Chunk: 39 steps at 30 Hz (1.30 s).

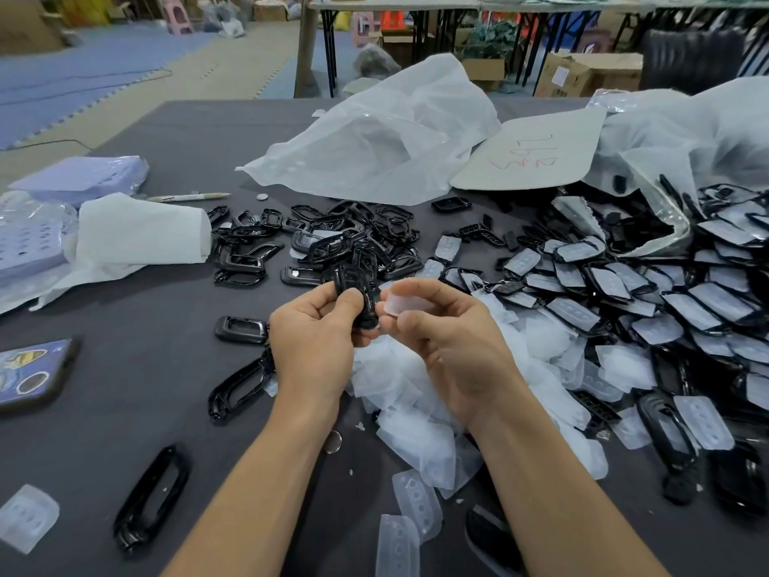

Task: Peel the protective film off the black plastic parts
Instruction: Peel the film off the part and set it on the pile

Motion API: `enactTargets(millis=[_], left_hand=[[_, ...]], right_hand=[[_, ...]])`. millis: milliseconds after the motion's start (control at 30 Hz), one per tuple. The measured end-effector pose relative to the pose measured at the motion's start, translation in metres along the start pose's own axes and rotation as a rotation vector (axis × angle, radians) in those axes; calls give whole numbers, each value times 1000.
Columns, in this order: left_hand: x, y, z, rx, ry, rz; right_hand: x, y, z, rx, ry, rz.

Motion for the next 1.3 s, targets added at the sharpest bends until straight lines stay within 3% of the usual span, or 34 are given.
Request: enactTargets(millis=[200,533,733,1033,1300], left_hand=[[1,1,1,16,-25,-29],[0,-1,2,25,-5,-75],[4,-3,5,49,-67,-105],[2,-9,8,73,-80,-183],[3,-11,13,88,-108,-252]], right_hand=[[0,-1,-1,57,51,-2],[-2,-7,3,-32,165,64],[1,-10,6,-178,229,276],[1,-5,8,-213,411,679],[1,-6,6,-226,295,578]])
Point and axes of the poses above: each hand's wrist, its own z-axis away from the middle knuckle, its own x-axis out of the palm, y = z × x, the point moved 2 cm from there along -z, towards the middle knuckle, and after that the axes turned 12 degrees about z, right-handed, at the moved point
